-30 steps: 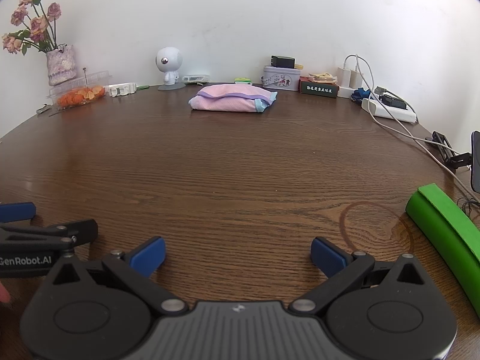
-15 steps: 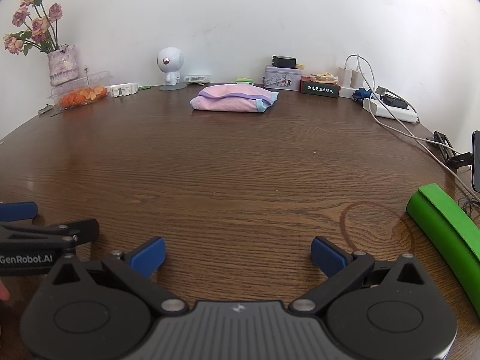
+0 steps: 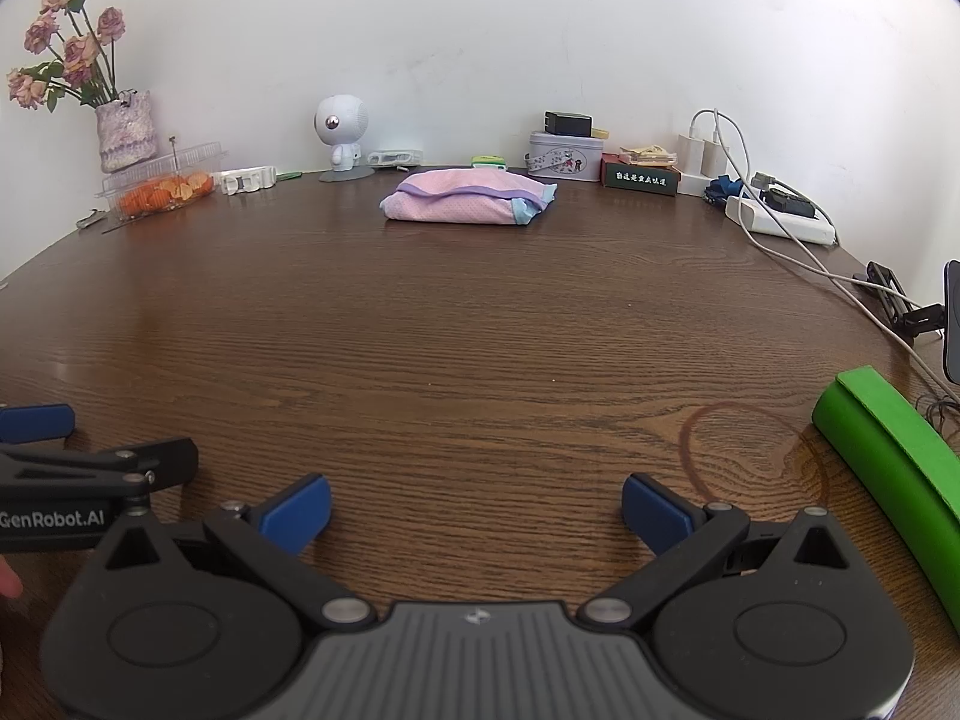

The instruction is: Fold clothes

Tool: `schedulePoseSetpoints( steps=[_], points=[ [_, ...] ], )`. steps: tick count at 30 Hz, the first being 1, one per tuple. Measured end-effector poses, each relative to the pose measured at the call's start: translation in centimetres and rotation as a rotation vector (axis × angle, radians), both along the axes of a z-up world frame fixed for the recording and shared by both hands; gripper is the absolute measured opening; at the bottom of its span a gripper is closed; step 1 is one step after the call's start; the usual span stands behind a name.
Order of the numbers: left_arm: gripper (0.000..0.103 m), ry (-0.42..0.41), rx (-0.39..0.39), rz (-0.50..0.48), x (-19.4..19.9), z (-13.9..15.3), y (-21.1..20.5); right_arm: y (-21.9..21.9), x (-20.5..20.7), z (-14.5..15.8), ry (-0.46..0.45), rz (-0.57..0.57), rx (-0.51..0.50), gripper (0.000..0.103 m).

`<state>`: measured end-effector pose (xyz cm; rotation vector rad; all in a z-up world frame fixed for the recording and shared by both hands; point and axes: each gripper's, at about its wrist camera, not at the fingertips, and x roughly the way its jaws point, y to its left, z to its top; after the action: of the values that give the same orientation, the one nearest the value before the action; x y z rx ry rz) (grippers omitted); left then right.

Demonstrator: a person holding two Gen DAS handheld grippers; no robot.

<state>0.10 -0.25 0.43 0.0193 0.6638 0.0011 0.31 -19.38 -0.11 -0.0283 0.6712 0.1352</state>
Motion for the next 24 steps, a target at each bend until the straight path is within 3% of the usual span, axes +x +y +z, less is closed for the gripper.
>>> schedulePoseSetpoints(
  steps=[21,23,24],
  points=[
    [0.103,-0.002,0.000,-0.003,0.0,-0.1,0.0,0.1,0.0,0.0,0.001,0.001,0.001,0.103],
    [0.102,0.023,-0.018,-0.024,0.4,0.4,0.1,-0.2,0.3,0.4,0.011,0.037,0.030,0.103],
    [0.103,0.039,-0.050,-0.045,0.7,1.0,0.4,-0.8,0.5,1.2,0.008,0.052,0.091,0.103]
  ],
)
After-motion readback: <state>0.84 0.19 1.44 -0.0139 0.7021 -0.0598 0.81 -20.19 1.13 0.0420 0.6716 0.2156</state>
